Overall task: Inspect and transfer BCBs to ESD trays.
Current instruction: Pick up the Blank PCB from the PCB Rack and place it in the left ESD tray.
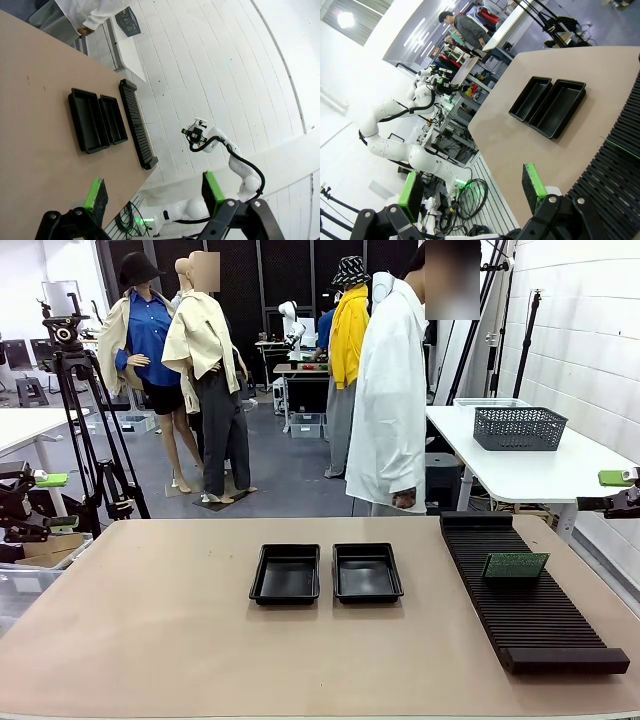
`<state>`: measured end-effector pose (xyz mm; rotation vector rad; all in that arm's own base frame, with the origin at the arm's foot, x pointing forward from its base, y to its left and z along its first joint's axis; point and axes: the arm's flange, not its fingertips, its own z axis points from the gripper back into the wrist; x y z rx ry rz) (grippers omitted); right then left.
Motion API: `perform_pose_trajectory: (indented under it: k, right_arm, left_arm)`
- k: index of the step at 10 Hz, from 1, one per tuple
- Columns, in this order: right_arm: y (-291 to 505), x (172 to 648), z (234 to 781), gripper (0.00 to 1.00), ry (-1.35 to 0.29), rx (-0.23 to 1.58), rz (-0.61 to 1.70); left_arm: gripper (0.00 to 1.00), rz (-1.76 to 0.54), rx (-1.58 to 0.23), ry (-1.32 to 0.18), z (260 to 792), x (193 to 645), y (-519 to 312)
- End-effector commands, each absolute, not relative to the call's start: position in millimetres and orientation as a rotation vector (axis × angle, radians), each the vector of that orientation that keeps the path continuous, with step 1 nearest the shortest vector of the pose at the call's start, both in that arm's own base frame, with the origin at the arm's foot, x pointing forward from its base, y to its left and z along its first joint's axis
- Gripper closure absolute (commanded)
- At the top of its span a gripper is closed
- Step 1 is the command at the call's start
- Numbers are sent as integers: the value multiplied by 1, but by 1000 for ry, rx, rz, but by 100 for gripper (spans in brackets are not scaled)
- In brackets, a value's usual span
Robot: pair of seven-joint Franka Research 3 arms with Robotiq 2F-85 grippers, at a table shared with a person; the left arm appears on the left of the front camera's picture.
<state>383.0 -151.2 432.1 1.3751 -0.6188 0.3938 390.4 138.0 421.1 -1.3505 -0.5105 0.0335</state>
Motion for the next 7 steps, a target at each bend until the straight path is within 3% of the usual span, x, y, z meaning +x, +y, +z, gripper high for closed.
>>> perform_pose_trajectory:
  k: [1, 7]
  right_arm:
    - [-151, 383, 432, 0, -618, 1388, 391]
    - [-130, 409, 452, 0, -654, 1178, 550]
  left_arm:
    - [0, 47, -1370, -502, 423, 388, 139]
    - [0, 47, -1370, -502, 423, 388, 139]
